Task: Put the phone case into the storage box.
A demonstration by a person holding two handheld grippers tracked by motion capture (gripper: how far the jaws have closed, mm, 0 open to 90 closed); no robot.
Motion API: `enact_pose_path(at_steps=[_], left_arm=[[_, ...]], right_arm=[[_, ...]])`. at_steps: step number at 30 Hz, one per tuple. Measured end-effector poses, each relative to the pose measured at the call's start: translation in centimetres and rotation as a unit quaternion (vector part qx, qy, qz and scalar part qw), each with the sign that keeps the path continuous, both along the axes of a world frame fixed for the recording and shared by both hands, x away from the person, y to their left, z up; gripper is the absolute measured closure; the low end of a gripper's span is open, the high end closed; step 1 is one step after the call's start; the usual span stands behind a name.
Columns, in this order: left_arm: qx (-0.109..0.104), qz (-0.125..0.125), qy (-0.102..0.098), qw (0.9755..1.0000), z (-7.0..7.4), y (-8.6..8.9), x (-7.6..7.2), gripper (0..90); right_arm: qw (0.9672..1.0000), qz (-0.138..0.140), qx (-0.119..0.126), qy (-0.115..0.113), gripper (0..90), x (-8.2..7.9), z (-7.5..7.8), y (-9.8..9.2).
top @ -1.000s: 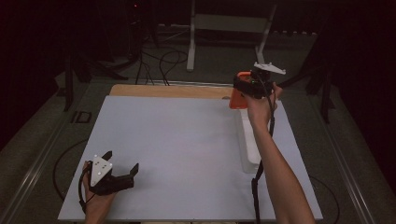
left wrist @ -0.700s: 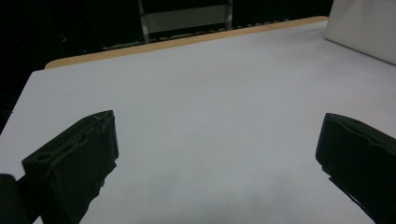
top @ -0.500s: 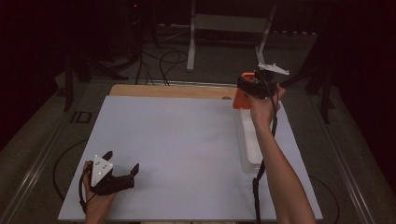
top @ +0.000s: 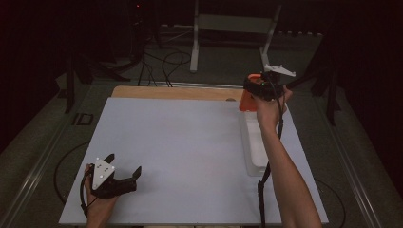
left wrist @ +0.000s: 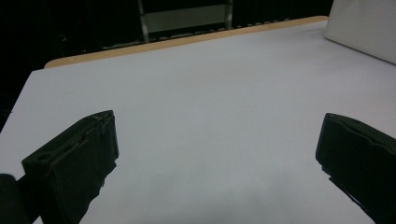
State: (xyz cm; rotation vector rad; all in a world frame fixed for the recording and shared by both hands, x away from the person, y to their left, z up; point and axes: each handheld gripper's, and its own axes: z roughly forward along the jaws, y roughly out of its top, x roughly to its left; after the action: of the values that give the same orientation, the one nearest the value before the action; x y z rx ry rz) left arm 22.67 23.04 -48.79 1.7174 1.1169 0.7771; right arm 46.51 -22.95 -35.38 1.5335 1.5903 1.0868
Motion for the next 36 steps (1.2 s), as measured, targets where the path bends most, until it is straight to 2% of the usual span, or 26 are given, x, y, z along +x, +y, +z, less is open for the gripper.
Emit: enact_pose_path(at_steps=[18,23,36], left_arm=[[0.001,0.000,0.001,1.0000,0.0,0.0,0.0,0.1],[0.000,0.002,0.000,1.0000,0.0,0.0,0.0,0.1],[-0.001,0.003,0.000,1.0000,0.0,0.0,-0.1,0.1]], right_arm=[[0.9998,-0.014,-0.010,-0.004,16.2,0.2,-0.1,-1.1],[0.9997,-0.024,-0.006,-0.005,16.1,0.3,-0.1,-1.8],[0.9995,-0.030,0.006,0.000,16.1,0.6,-0.6,-2.5]])
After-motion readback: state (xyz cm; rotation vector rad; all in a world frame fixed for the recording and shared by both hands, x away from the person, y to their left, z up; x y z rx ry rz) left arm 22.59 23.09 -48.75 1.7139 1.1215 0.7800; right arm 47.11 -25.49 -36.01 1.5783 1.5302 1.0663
